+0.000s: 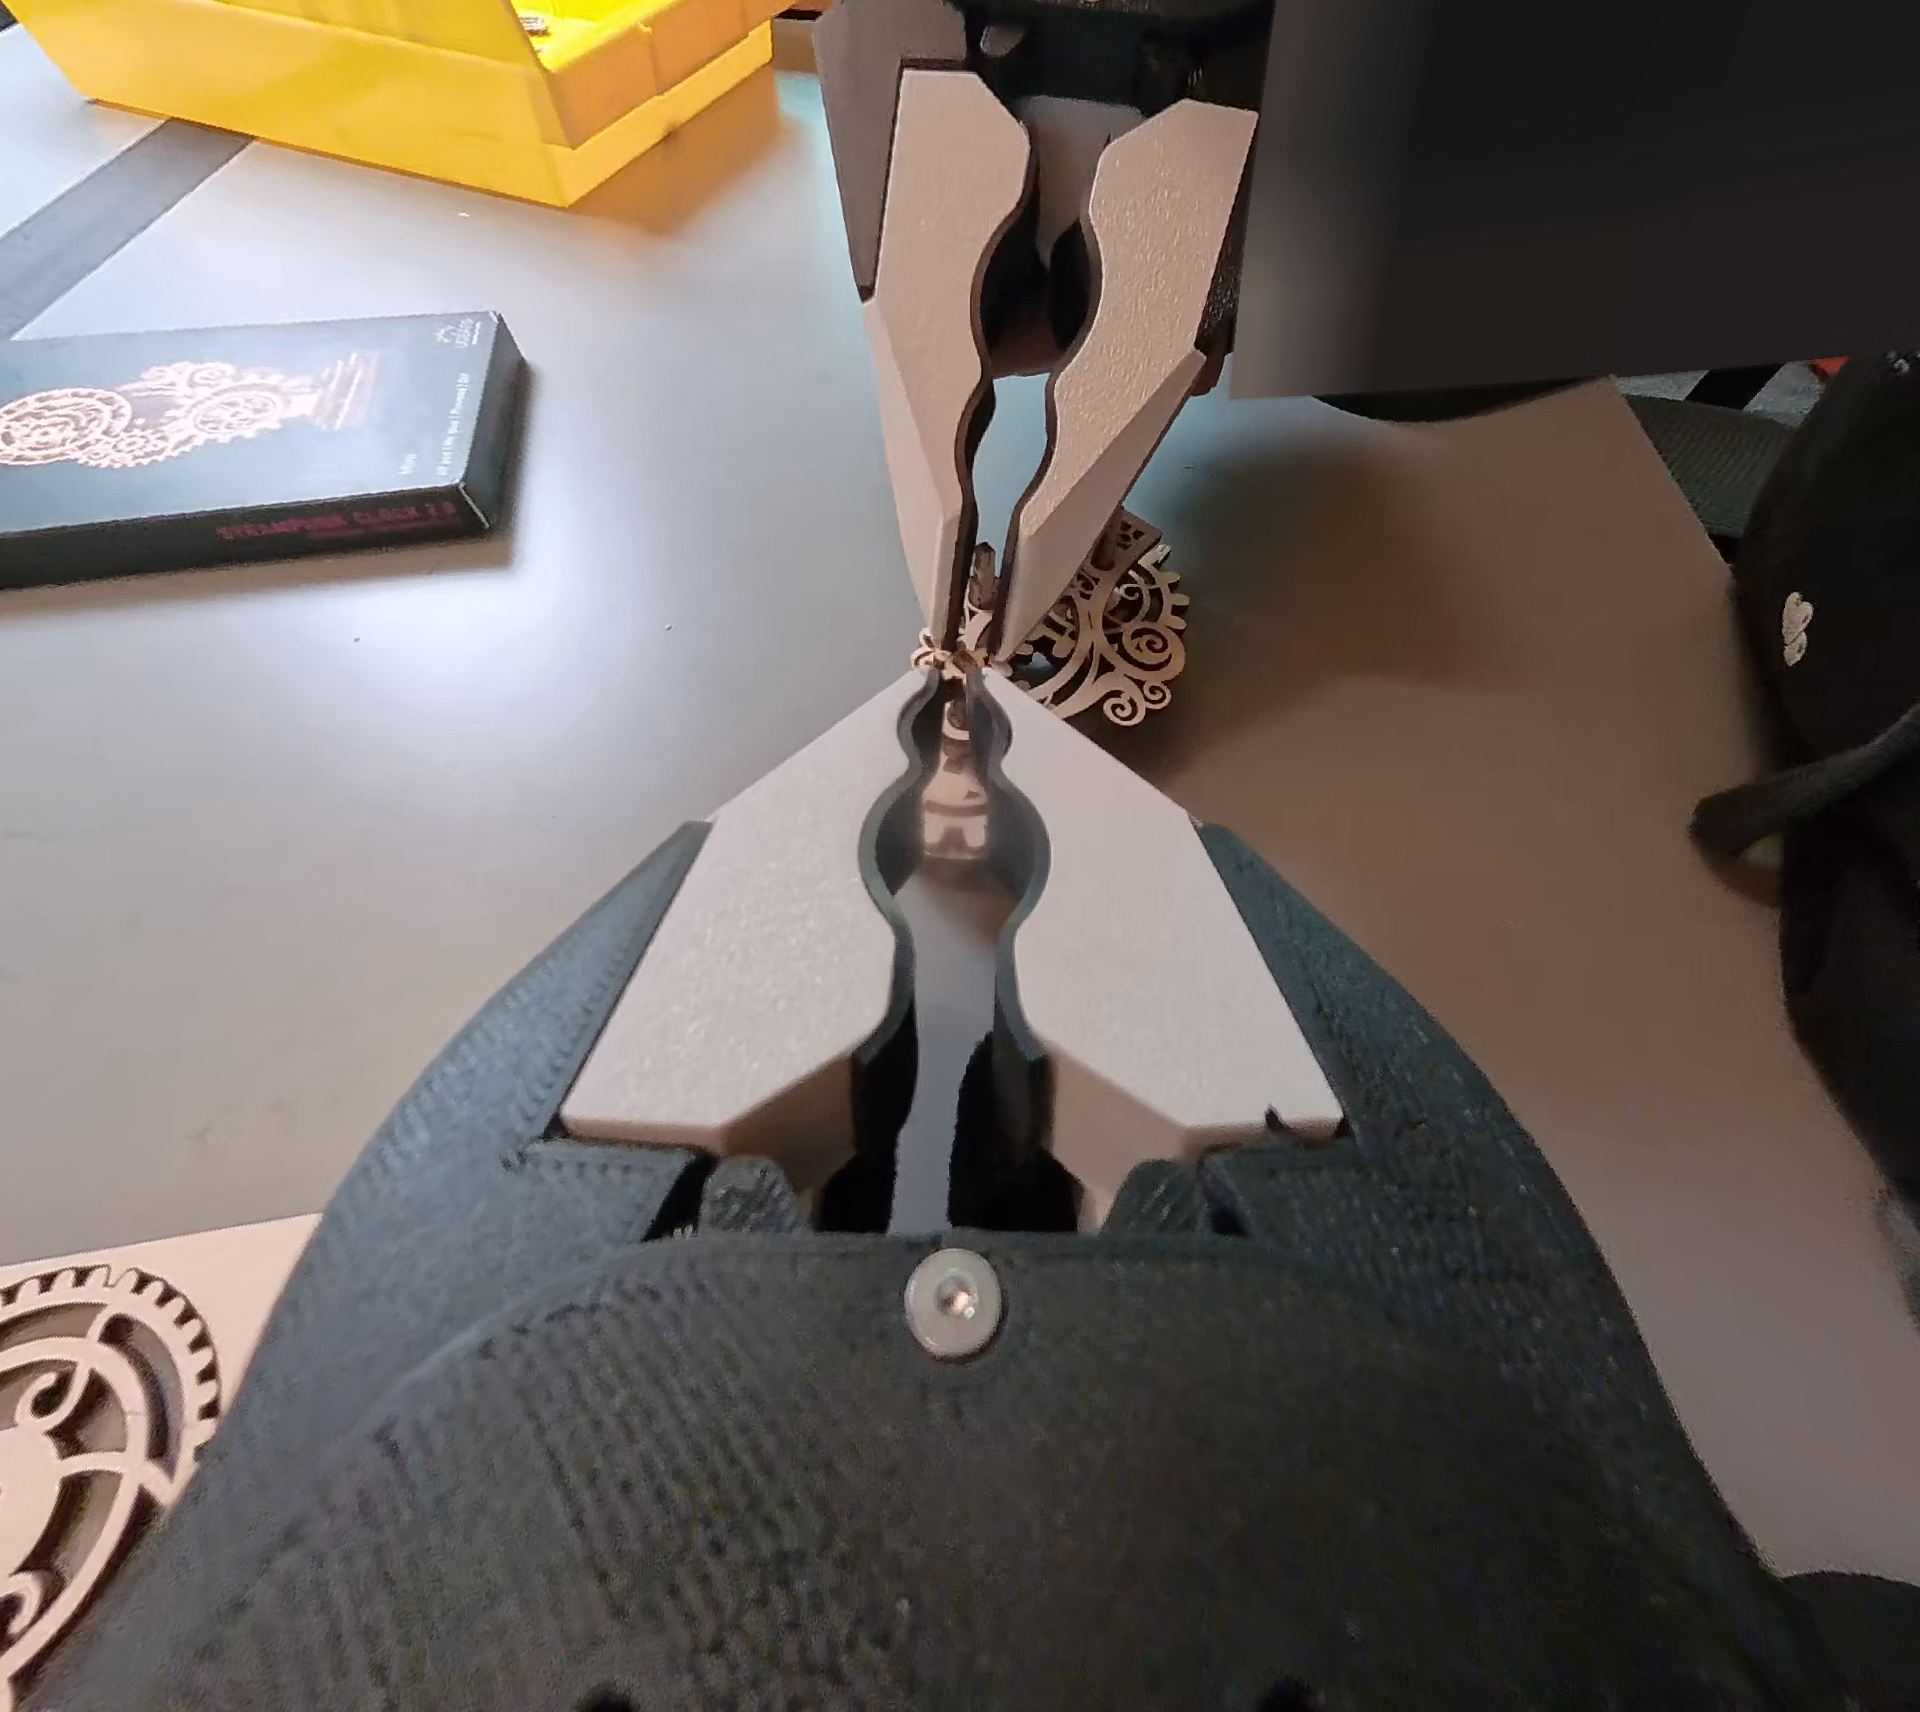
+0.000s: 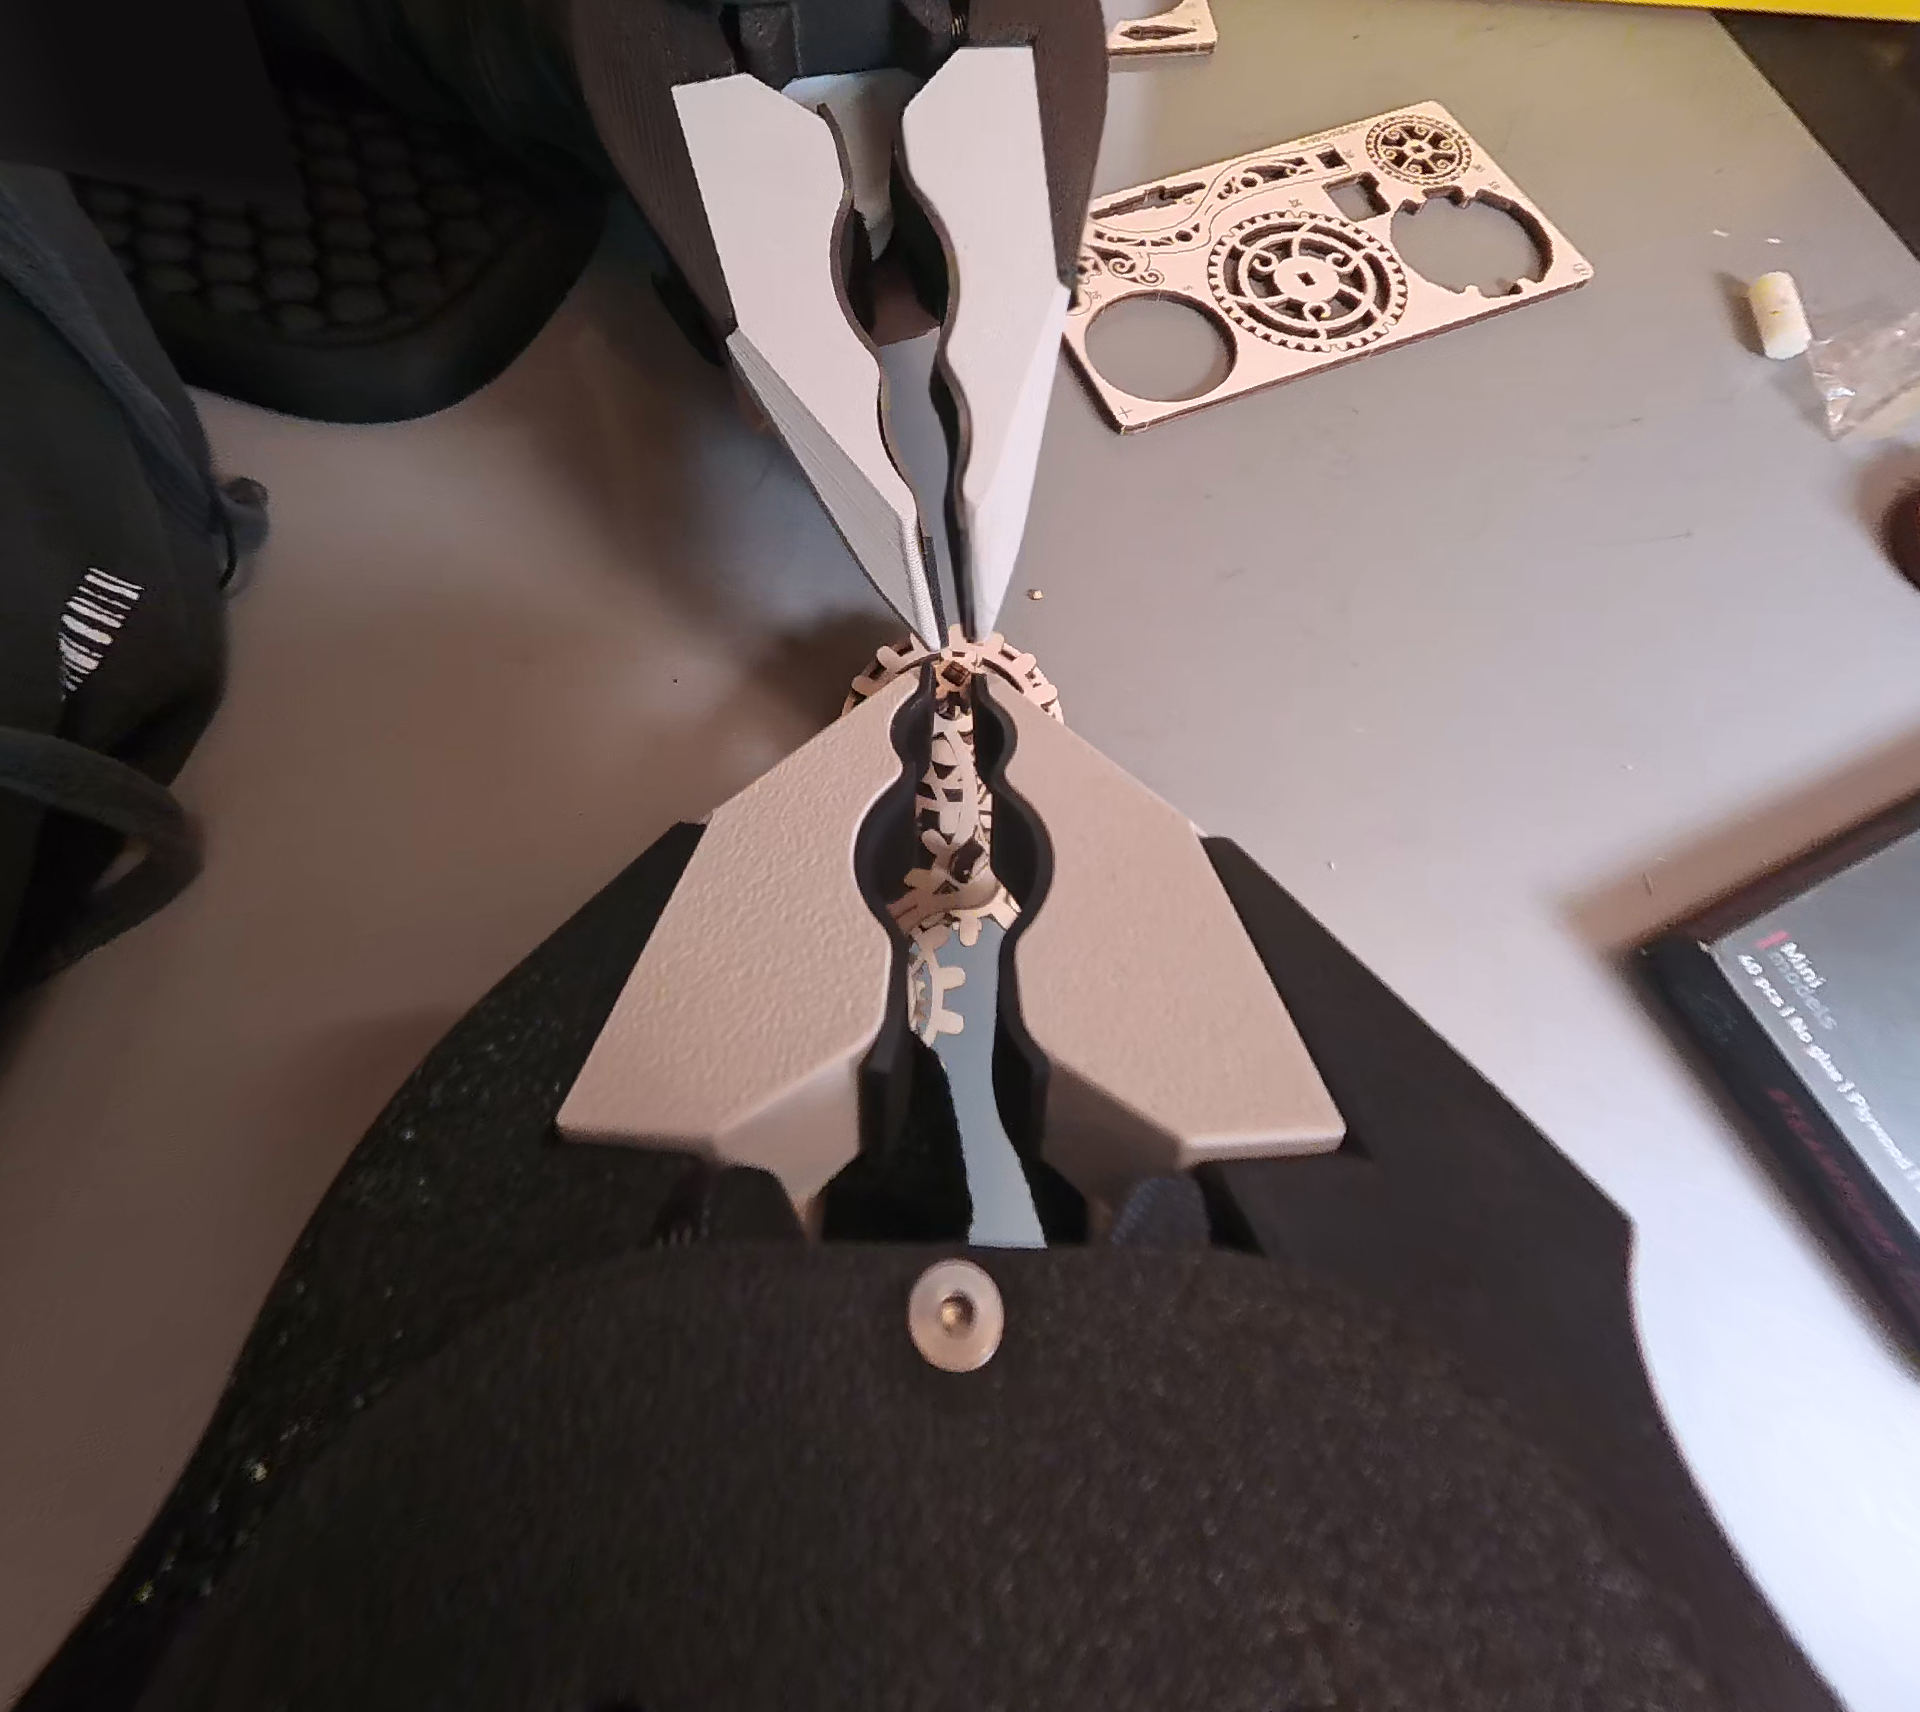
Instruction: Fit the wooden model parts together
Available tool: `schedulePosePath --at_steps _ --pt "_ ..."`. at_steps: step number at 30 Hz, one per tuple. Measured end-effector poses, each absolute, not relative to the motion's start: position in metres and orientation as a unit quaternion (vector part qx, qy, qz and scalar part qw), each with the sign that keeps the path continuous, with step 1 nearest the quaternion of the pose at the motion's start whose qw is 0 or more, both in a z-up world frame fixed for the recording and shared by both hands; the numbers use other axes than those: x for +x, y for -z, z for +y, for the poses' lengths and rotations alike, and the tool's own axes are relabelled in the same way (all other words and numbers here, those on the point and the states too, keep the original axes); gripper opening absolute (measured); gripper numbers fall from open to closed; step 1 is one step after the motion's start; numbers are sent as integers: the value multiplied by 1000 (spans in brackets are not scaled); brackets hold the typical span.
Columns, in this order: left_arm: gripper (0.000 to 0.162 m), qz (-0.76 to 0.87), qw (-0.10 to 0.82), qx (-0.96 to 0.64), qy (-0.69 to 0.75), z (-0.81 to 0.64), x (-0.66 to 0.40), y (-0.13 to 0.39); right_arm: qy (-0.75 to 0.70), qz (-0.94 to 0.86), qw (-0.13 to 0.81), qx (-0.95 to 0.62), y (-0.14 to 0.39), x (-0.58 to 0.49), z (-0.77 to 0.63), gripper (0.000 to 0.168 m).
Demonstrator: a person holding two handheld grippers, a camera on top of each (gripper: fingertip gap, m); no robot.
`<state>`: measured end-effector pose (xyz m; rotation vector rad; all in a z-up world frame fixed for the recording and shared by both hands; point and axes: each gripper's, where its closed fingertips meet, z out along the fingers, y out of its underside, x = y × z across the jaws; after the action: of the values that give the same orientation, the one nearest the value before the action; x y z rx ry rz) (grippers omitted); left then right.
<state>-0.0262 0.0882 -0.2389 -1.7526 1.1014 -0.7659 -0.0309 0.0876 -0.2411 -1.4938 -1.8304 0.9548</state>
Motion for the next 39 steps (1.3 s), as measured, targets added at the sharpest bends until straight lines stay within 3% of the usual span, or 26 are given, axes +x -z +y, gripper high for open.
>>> schedulePosePath --at_steps 6,16,26,34,39 --pt "2 447 448 -707 314 87 -26 239 -357 -691 296 -555 241 -31 87 5" --pt "31 448 438 -704 334 86 -24 239 -319 -695 344 -545 202 -7 108 19" --pt "27 501 399 -729 242 84 -15 266 -271 -705 257 -603 259 33 85 46" --pt "25 483 411 -746 202 88 -26 263 -257 -698 261 -615 274 22 88 41" --pt "31 434 422 -765 217 92 -42 256 -266 -634 320 -652 266 22 126 40"
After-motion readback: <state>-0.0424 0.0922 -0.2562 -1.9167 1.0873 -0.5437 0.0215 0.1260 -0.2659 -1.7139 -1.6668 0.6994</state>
